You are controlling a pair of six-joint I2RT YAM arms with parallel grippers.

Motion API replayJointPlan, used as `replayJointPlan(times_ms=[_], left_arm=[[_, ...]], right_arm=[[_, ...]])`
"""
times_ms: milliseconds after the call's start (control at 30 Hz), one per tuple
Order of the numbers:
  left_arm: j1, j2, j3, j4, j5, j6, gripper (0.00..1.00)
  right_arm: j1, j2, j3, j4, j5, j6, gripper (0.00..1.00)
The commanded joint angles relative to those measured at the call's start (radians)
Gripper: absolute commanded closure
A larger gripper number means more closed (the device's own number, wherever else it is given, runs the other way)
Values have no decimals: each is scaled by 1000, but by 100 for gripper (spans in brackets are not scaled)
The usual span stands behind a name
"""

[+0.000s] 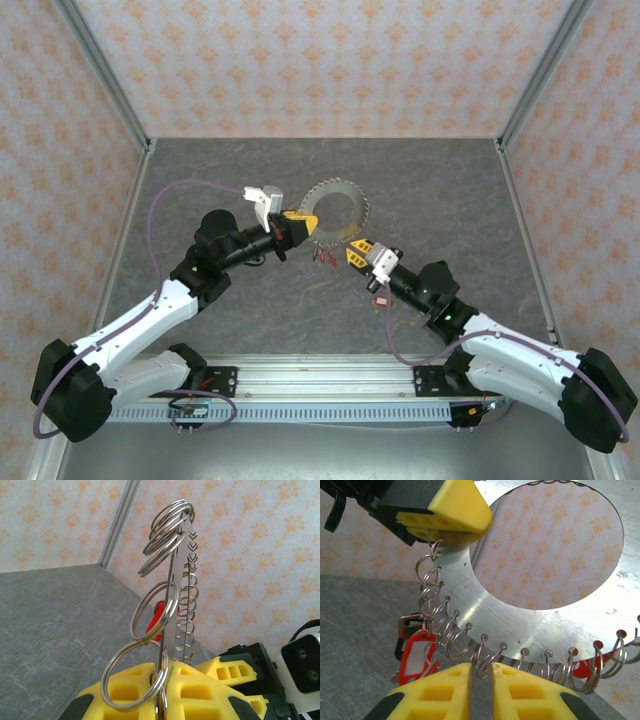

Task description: Put the keys on the keyring

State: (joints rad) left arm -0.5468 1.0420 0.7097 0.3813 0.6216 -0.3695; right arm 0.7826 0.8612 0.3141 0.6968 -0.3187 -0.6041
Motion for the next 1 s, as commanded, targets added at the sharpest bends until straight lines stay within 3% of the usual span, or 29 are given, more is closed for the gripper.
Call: replayJointPlan(times_ms=[0,967], left_arm=[[11,-34,42,35,15,-7,100],[11,-55,33,35,8,-17,100]], right_arm=[[-3,14,33,22,-31,-9,83],[-3,104,39,144,64,-52,83]])
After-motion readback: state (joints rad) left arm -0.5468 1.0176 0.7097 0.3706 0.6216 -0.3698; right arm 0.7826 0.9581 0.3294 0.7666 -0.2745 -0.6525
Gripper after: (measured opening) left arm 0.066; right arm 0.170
